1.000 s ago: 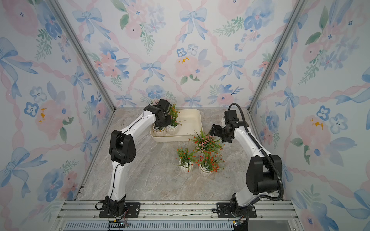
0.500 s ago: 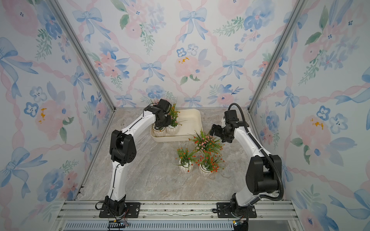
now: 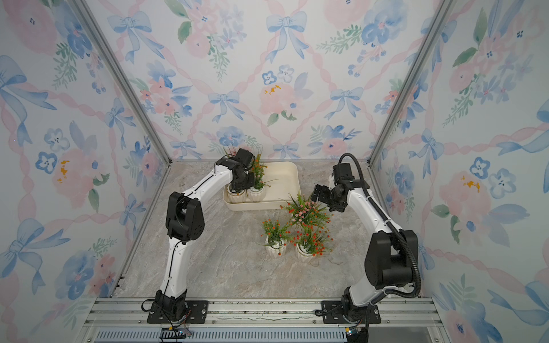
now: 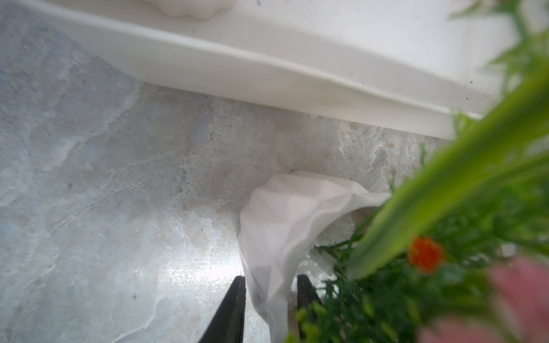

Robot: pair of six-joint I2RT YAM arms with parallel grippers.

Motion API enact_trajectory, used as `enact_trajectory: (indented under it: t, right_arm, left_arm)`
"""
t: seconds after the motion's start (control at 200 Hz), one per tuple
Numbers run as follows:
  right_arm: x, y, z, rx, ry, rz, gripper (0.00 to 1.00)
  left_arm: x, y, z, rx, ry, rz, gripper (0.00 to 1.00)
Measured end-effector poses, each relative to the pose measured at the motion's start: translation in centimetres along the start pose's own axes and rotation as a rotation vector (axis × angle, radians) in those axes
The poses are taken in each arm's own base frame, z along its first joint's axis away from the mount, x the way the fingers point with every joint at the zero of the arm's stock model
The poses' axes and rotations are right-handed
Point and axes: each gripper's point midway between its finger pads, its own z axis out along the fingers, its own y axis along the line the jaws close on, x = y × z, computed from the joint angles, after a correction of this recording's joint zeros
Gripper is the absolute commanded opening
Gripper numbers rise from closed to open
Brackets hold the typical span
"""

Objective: Put the potted gypsophila into the storage box
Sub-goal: Pick up the baby's breath potted plant from the center of the board.

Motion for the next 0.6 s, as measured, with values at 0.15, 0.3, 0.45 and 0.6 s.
enact_trajectory:
  t: [0.15,0.3,0.45,0.6]
  right_arm:
    - [0.1,0.0,0.1,-0.011,-0.001,0.0,0.97]
    - [0.3,-0.4,0.3,-0.02,-0.004,0.008,0.97]
    - [0.7,-1.1,0.7,-0.024,0.006,0.024,0.97]
    - [0.5,-1.4,0.8,-0.028,0.002,0.031,0.97]
  left_arm:
    - [-0.1,0.0,-0.2,-0.02,0.011,0.021,0.22]
    - [-0.1,0.4,-0.6,-0.048,0.023,0.034,0.19]
    - [0.0,0.7,-0.8,-0.068,0.031,0.036,0.14]
    - [0.0,0.9,-1.0,-0.082,0.033,0.045,0.11]
